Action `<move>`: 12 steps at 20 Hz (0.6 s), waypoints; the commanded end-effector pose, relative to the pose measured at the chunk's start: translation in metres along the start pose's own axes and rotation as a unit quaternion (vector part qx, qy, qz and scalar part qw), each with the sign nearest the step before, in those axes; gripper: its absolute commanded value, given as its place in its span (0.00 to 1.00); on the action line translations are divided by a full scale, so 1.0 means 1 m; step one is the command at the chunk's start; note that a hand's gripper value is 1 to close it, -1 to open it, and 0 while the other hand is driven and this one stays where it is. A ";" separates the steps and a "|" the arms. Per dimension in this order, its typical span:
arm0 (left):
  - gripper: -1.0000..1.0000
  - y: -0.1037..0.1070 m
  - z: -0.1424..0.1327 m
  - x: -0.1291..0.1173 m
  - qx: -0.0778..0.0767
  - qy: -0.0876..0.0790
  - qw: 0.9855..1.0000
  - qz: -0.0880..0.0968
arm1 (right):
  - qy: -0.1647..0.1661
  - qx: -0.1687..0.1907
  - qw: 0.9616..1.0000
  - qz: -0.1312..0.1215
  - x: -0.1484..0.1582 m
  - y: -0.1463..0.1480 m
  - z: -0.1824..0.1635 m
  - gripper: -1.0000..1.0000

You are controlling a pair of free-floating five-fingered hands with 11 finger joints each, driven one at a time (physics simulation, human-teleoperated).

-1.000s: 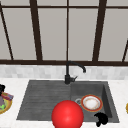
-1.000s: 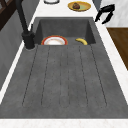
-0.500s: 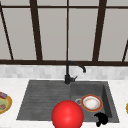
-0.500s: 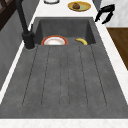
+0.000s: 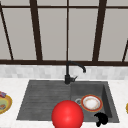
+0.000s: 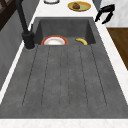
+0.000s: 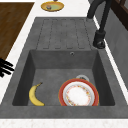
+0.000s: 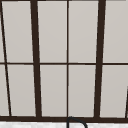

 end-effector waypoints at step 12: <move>1.00 -0.073 -0.002 -0.066 0.044 0.020 0.998 -0.049 | 0.000 0.000 1.000 0.000 0.000 0.000 0.000 0.50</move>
